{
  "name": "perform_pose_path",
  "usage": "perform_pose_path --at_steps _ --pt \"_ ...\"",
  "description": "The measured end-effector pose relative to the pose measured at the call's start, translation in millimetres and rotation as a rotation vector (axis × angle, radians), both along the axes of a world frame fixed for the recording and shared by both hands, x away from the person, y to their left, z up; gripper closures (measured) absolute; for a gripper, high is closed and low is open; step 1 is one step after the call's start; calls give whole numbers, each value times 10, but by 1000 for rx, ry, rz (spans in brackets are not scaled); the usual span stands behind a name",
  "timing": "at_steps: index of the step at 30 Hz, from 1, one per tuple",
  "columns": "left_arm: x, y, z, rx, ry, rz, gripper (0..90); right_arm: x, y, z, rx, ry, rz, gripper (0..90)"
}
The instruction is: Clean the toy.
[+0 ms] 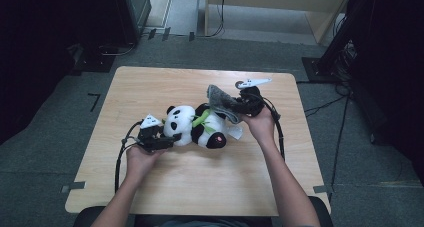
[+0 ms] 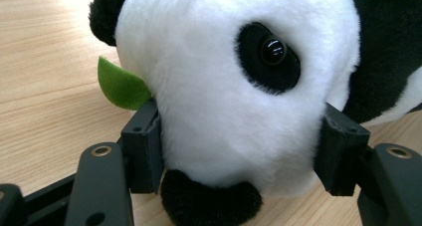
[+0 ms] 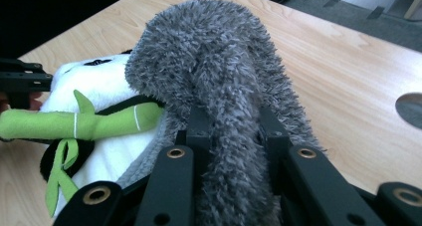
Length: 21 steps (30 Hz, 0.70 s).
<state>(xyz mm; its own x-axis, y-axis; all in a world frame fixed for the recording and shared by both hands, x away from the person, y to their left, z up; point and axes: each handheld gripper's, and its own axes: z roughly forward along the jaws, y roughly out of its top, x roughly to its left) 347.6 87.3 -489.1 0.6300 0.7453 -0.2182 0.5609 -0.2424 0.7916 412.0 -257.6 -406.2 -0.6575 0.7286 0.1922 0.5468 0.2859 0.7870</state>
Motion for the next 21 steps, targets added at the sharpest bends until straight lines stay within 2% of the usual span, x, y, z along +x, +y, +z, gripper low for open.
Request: perform_pose_path --at_steps 1,3,6,7,10,16,21 --pt "0 3 -1 2 -1 -4 333 -6 -11 -3 8 5 -3 747" --pt "-15 1 -6 0 -11 -6 333 -37 -36 -12 4 -18 -4 747" --pt "-18 10 -14 0 -19 -13 332 -56 -53 -27 10 -26 -5 747" --pt "-20 21 -31 -11 -28 -18 331 -76 -85 -61 26 -31 -6 747" --pt "-20 26 -33 -12 -29 -21 328 -84 -108 -64 27 -23 -7 746" --pt "-41 3 -14 2 -34 -8 334 -103 -222 -34 -57 -23 -25 751" --pt "-54 13 -32 0 -42 -12 329 -83 -372 -92 -36 -7 -55 749"
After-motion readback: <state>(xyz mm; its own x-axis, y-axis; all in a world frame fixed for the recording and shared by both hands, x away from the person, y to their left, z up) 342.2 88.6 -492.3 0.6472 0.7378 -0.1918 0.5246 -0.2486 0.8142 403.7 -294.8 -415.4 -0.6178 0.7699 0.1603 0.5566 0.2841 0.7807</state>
